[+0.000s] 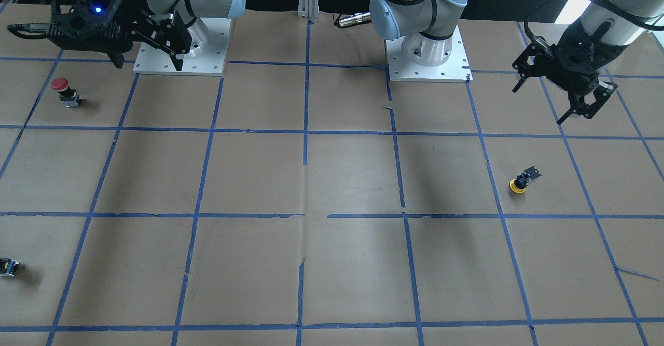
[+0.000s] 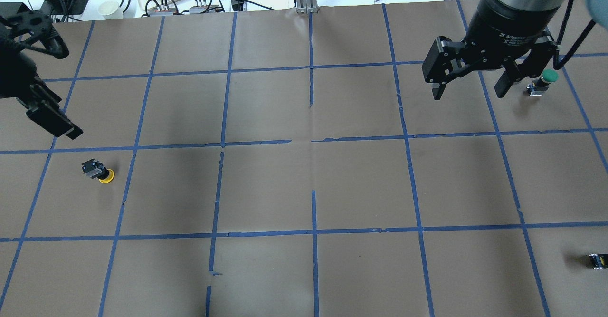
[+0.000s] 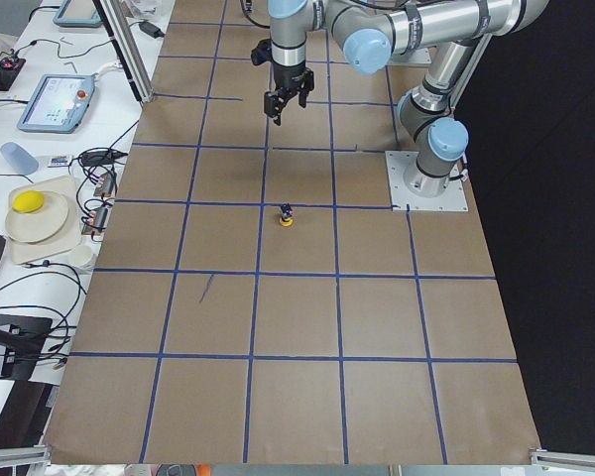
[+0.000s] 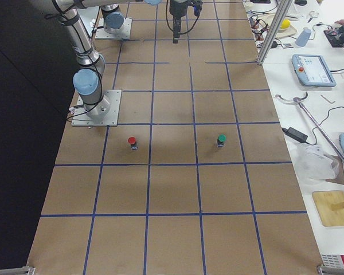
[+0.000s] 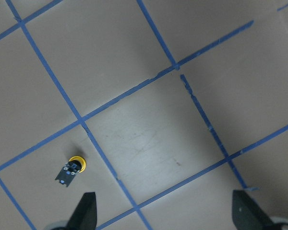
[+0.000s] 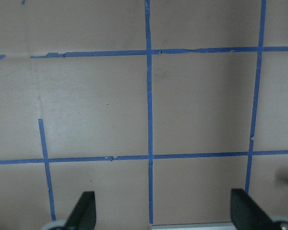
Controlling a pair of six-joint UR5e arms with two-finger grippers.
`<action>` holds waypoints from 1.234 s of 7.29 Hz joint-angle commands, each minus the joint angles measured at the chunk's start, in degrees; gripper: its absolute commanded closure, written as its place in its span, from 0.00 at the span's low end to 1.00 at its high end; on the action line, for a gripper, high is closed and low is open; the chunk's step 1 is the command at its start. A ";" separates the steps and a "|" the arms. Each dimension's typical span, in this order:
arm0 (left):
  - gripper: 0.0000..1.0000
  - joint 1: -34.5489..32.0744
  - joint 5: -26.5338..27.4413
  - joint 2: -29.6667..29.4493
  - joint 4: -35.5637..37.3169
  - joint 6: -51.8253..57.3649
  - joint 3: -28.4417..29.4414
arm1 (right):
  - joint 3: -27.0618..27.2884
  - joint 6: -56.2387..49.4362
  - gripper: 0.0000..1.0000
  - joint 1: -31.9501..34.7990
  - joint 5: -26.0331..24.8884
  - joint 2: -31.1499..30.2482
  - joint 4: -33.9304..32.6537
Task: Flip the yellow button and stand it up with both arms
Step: 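Move the left gripper down over the yellow button lying on its side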
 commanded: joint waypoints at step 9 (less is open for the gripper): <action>0.00 8.44 2.89 -18.65 29.05 35.45 -14.71 | 0.00 0.00 0.00 -0.04 -0.07 -0.09 0.01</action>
